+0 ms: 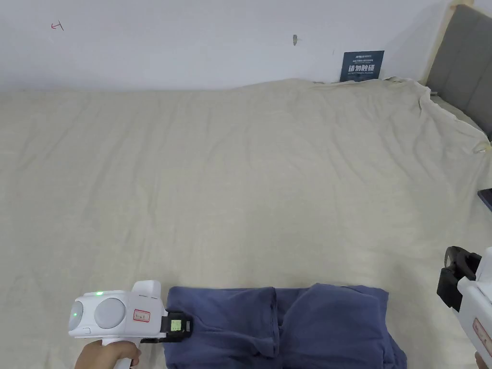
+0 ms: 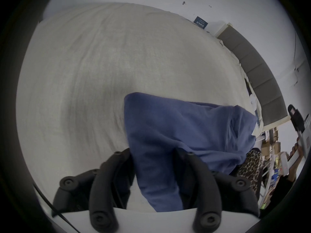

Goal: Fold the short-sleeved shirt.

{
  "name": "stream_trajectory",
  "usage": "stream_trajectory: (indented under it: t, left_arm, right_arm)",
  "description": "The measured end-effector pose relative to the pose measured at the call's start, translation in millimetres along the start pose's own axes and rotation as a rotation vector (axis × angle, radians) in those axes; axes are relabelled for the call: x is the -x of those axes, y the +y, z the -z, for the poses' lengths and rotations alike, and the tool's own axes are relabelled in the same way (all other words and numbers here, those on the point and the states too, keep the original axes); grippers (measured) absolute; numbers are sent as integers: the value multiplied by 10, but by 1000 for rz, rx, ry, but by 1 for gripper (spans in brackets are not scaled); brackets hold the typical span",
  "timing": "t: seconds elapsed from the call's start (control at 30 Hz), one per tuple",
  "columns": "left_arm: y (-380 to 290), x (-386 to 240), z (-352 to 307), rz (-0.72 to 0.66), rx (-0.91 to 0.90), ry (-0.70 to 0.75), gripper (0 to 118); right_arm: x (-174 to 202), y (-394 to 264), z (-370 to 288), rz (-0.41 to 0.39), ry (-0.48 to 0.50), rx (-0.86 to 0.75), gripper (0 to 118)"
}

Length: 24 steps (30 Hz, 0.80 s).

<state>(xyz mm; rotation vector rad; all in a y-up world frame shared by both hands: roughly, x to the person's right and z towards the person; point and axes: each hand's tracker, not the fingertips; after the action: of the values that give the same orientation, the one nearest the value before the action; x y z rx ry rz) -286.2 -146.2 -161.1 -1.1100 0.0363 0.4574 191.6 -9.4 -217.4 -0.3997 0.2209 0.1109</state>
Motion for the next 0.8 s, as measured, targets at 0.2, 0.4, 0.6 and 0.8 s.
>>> stream_trajectory:
  t: [0.2,0.4,0.6,0.8]
  left_arm:
    - [-46,-125,23,10,-21,-13,7]
    - [-1,-76,-323,18,-86,-35,5]
    - [56,294,-756,-37,-133,11,5]
    - [-58,731,-1211,-103,-155,121,5]
  right_arm:
    - [2,0,-1,2,2,0,0]
    - [54,65,11,-2,15,-9,0]
    - [138,120,65,-7,36,-21,0]
    - [267,155,104,-14,70,-25,0]
